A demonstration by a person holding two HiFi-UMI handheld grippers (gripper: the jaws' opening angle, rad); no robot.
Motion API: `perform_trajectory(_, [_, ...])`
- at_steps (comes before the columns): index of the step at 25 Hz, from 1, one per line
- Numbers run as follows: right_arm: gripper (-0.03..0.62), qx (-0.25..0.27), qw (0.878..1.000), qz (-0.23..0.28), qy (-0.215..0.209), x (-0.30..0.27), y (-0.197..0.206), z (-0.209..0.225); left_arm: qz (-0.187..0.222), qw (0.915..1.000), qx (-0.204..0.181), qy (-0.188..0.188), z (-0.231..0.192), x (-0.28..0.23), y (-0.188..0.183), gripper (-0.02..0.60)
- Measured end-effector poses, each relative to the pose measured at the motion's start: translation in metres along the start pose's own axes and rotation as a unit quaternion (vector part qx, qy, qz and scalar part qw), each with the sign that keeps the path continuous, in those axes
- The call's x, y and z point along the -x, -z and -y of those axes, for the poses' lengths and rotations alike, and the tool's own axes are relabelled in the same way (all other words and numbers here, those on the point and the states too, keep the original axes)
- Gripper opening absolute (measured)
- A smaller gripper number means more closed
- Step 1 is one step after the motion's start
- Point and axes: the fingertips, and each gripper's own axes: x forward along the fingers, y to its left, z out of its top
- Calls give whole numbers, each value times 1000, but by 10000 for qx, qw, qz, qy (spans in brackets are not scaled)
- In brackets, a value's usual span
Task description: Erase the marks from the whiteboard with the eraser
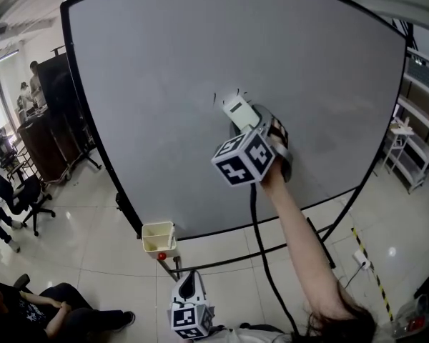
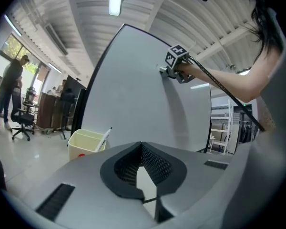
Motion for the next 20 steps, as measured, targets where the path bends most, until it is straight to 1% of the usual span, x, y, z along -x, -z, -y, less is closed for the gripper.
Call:
perform_trajectory(1, [287,-338,9994,-105,3,-4,12,17,9,10000,-9,59,3,-1,0,-12])
perform_trajectory(3, [287,-1004,9941,-396,133,-10,41,55,-16,9999,-30,137,8,-3,3,-12])
perform_trajectory(4, [287,-1198,9912,-518,204,-12,52,69,-41,9999,-47,158,10,-3,4,-14])
perform_trajectory(5, [287,-1286,9897,-584,245,-12,59,76,-75,9998,-64,174,12,-3,6,-12])
perform_trajectory(6, [287,-1263,9900,-586,248,-11,58,73,-114,9997,-74,187,12,-4,8,-12])
perform_trajectory(8, [285,-880,9951,-424,119,-8,35,42,-188,9996,-65,211,13,-8,10,-12])
perform_trajectory(10, [285,-188,9997,-96,-119,-2,-2,-11,-201,9996,-54,198,13,-13,8,-12])
perform_trajectory(12, [285,516,9979,181,-355,6,-29,-59,-135,9998,-56,162,16,-15,4,-12])
perform_trajectory(13, [285,721,9961,239,-451,9,-34,-73,-98,9998,-60,166,19,-15,3,-12])
perform_trajectory(14, [285,755,9955,251,-513,9,-34,-75,-75,9998,-63,174,21,-15,3,-12])
perform_trajectory(15, [287,611,9965,227,-516,6,-30,-65,-73,9998,-64,173,23,-14,3,-12])
perform_trajectory(16, [287,340,9983,162,-441,1,-22,-44,-91,9998,-63,160,23,-12,3,-12])
perform_trajectory(18, [287,-348,9993,-74,-97,-8,3,19,-155,9998,-75,100,18,-7,6,-12])
perform_trajectory(20, [287,-1041,9935,-367,276,-12,31,80,-199,9998,-56,1,9,-3,11,-12])
